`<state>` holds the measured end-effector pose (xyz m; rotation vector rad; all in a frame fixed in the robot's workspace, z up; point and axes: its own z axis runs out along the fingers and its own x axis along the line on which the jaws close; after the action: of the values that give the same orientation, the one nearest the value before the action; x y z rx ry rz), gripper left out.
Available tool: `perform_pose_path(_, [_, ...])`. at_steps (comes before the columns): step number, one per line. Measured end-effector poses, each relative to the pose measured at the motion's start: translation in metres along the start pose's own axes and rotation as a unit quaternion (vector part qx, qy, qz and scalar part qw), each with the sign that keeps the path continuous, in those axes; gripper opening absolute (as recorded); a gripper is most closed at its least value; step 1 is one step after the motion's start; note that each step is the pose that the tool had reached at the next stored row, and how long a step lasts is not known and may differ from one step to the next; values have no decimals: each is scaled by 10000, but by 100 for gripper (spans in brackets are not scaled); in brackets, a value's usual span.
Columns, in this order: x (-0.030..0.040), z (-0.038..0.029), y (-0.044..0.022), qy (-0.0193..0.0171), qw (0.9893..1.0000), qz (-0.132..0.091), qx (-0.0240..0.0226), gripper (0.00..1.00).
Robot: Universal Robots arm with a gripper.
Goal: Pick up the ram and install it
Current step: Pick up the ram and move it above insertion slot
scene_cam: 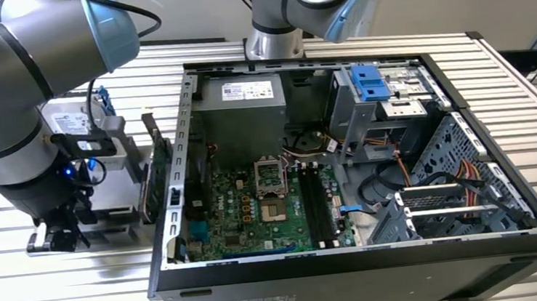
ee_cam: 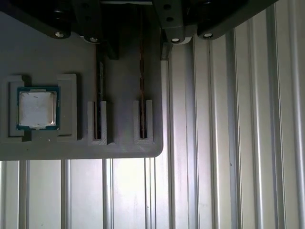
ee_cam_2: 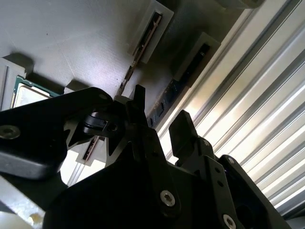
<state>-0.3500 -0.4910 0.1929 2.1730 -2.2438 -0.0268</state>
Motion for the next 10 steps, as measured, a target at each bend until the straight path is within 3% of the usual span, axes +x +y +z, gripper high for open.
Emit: perform_pose_path(10, [0,0,0,0,10000,-45,0,100])
